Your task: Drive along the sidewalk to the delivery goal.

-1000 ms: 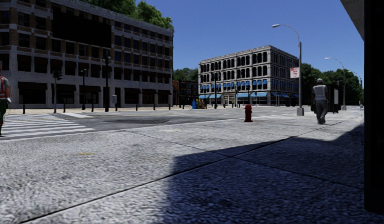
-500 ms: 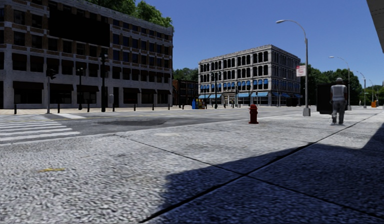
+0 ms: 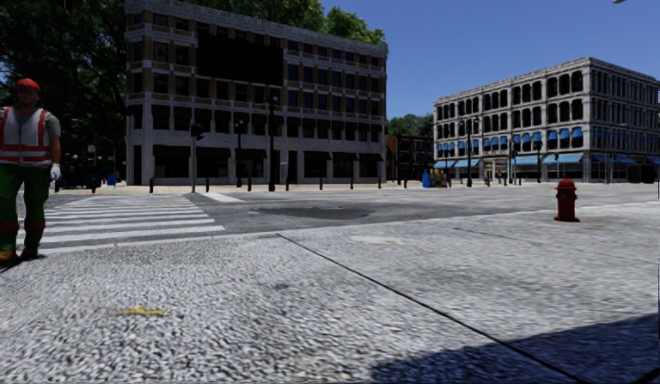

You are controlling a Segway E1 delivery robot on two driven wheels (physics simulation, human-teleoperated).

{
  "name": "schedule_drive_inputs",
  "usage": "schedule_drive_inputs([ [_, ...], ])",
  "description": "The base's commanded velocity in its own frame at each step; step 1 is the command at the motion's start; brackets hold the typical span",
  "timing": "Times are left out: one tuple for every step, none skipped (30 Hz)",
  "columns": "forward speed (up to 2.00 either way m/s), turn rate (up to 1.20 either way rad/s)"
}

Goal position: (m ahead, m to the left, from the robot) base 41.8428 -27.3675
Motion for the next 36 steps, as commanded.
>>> schedule_drive_inputs([
  [1.46,0.91],
  [1.46,0.88],
  [1.46,0.85],
  [1.46,0.80],
  [1.46,0.80],
  [1.46,0.72],
  [1.46,0.57],
  [1.46,0.33],
  [1.46,0.18],
  [1.45,0.06],
  [1.45,0.00],
  [1.45,0.00],
  [1.45,0.00],
  [1.45,0.00],
  [1.44,0.00],
  [1.44,0.00],
  [1.44,0.00],
  [1.44,0.00],
  [1.44,0.00],
  [1.44,0.00],
  [1.44,0.00],
  [1.43,0.00],
  [1.43,0.00],
  [1.43,0.00],
  [1.43,0.00],
  [1.46,0.00],
  [1.55,0.00],
  [1.69,0.00],
  [1.69,0.00],
  [1.81,0.00],
  [1.87,0.00],
  [1.90,0.00],
  [1.94,0.00],
  [1.97,0.00],
  [1.98,0.01],
  [1.98,0.01],
])
